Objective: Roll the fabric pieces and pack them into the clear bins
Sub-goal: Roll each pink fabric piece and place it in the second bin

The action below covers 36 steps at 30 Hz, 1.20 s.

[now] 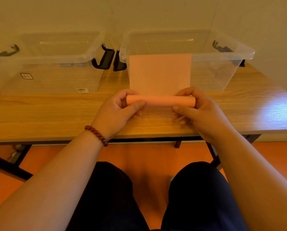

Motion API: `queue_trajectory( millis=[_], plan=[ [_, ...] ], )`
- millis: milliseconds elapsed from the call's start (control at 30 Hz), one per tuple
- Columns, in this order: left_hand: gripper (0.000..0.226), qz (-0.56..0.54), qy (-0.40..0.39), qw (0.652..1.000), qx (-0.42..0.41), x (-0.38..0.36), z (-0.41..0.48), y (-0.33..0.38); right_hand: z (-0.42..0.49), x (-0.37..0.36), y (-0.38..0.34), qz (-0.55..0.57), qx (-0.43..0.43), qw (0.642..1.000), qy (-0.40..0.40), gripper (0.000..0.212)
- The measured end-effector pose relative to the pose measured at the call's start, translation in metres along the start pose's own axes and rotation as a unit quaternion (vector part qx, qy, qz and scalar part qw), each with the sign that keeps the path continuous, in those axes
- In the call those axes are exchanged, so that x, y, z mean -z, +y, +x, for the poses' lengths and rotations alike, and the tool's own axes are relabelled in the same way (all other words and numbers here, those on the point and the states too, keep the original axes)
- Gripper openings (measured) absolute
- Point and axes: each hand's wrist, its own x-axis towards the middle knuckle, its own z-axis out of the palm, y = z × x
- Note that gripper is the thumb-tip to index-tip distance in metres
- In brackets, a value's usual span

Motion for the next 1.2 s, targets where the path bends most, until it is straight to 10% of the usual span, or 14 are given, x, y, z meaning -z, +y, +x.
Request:
queue_trajectory(
  millis=[1200],
  plan=[
    [0.013,0.005,-0.006,1.000,-0.004,-0.0007,-0.0018,0.0030,-0.0004,-0.0016,0.0016,-0.033,0.013,0.999,0.005,0.023]
  ],
)
